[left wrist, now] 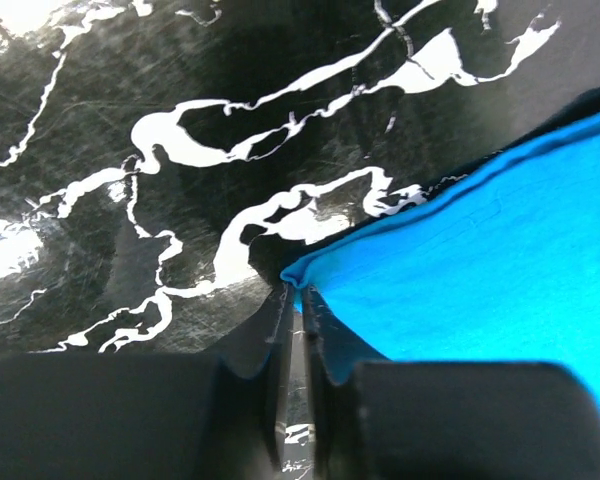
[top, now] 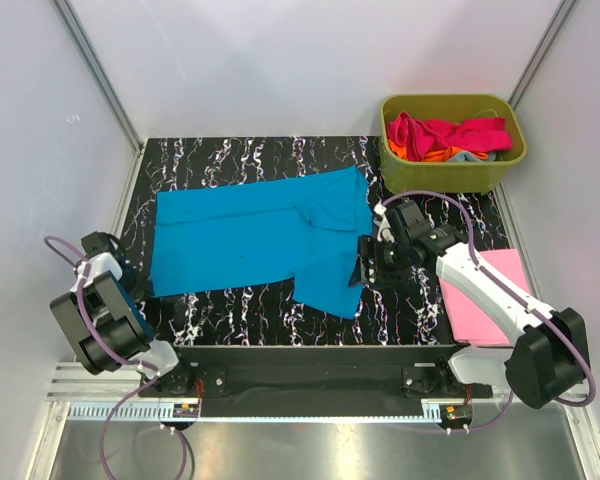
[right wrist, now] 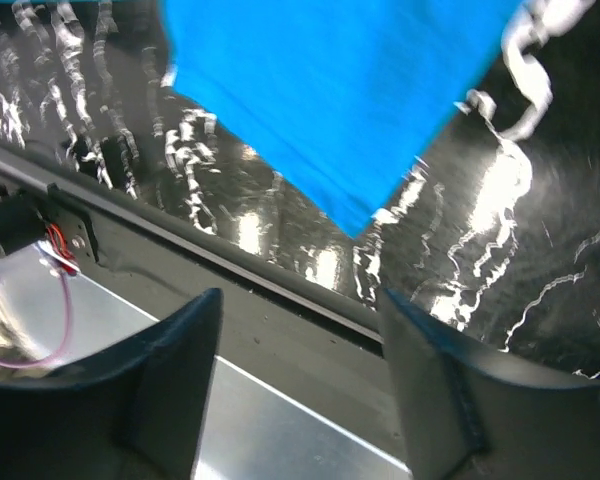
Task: Fold and stack the t-shirts
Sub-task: Fold the tshirt
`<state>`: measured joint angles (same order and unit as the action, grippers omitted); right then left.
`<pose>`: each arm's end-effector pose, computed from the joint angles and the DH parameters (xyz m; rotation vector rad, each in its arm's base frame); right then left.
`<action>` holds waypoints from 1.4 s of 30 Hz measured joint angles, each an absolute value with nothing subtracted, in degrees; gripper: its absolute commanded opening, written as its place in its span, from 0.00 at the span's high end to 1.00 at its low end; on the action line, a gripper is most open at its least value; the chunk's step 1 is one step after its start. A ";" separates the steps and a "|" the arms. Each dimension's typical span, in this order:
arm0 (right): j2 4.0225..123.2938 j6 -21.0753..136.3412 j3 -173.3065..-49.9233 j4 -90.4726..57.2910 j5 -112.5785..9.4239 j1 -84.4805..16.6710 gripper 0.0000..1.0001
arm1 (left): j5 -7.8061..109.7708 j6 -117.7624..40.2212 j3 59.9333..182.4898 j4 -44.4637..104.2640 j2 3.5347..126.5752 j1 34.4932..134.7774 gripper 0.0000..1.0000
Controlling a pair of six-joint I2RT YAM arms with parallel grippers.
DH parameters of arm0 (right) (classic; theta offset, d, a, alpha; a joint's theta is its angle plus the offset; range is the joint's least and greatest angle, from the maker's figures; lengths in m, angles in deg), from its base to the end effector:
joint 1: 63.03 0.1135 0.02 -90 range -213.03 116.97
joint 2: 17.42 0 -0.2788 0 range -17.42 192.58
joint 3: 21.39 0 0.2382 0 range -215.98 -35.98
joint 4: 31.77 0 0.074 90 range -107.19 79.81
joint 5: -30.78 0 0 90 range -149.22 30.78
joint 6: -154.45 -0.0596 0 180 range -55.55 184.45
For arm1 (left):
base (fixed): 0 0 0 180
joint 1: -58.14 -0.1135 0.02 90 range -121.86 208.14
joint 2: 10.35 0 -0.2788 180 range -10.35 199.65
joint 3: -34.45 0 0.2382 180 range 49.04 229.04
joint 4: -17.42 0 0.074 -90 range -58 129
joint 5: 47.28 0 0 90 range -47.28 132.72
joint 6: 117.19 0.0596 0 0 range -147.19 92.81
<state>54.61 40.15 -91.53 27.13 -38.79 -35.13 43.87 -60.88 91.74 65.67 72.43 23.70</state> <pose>0.1983 0.1285 0.2575 -0.2147 2.7347 0.7575 0.1964 0.1333 0.1593 -1.5972 2.3695 -0.0260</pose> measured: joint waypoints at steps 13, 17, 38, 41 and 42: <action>66.23 34.54 -81.59 16.92 -30.97 -44.29 0.54 | 44.74 -61.71 90.28 63.69 71.01 23.68 1.00; 67.61 32.07 -77.76 11.35 -29.53 -44.29 0.64 | 45.51 -61.80 90.25 63.51 71.03 23.66 1.00; 69.84 14.30 -69.85 -7.36 -31.76 -44.33 0.69 | 46.51 -61.76 90.04 62.88 71.25 23.53 1.00; 70.41 13.88 -70.18 -7.43 -32.43 -44.33 0.79 | 46.67 -61.74 90.04 62.77 71.30 23.53 1.00; 70.85 13.73 -70.37 -7.51 -32.32 -44.33 0.85 | 46.69 -61.76 90.04 62.70 71.30 23.53 1.00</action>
<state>70.85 13.73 -70.37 -7.51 -32.32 -44.33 46.69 -61.76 90.04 62.70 71.30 23.53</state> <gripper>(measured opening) 0.226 0.012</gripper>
